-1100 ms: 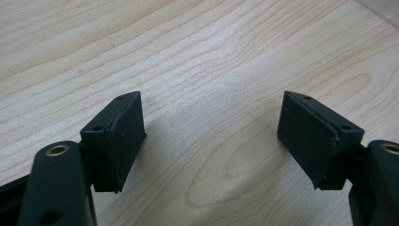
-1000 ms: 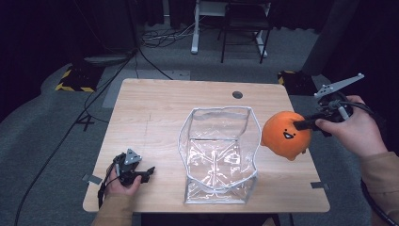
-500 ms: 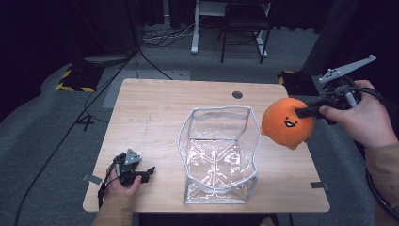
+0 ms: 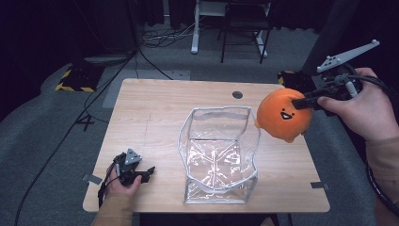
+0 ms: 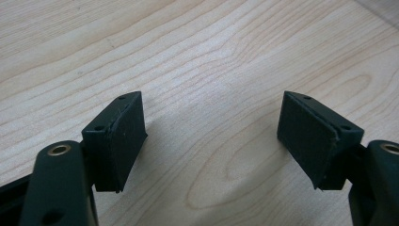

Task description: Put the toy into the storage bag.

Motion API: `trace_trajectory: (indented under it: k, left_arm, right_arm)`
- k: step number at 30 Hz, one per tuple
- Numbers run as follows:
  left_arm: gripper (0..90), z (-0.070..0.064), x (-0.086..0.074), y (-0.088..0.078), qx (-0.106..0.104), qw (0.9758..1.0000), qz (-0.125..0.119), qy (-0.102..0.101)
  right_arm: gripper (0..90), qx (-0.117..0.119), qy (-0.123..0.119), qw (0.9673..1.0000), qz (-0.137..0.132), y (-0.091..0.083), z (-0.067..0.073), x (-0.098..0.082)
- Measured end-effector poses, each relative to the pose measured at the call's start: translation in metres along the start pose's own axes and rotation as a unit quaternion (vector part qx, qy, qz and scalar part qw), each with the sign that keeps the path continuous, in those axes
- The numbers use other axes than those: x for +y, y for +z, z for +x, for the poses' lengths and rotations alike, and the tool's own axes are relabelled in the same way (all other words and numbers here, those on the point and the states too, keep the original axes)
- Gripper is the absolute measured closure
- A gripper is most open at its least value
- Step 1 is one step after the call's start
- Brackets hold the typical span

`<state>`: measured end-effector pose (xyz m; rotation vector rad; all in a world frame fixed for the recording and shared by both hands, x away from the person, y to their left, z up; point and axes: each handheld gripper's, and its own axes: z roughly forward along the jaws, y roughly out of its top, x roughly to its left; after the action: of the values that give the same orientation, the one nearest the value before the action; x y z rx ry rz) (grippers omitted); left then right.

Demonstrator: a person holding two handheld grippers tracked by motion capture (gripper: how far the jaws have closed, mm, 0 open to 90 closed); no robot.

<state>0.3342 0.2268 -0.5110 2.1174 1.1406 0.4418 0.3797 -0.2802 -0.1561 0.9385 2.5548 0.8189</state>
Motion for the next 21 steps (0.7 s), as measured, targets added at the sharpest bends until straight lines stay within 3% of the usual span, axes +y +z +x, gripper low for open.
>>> trace_trajectory:
  k: [10,21]
  left_arm:
    - [24.3,0.0,0.0,0.0,0.0,1.0,0.0,0.0]
    - [24.3,0.0,0.0,0.0,0.0,1.0,0.0,0.0]
  right_arm:
    - [75.8,0.017,-0.018,0.9997,-0.01,0.003,0.013,0.021]
    - [75.4,0.041,-0.042,0.9982,-0.016,0.02,0.033,0.049]
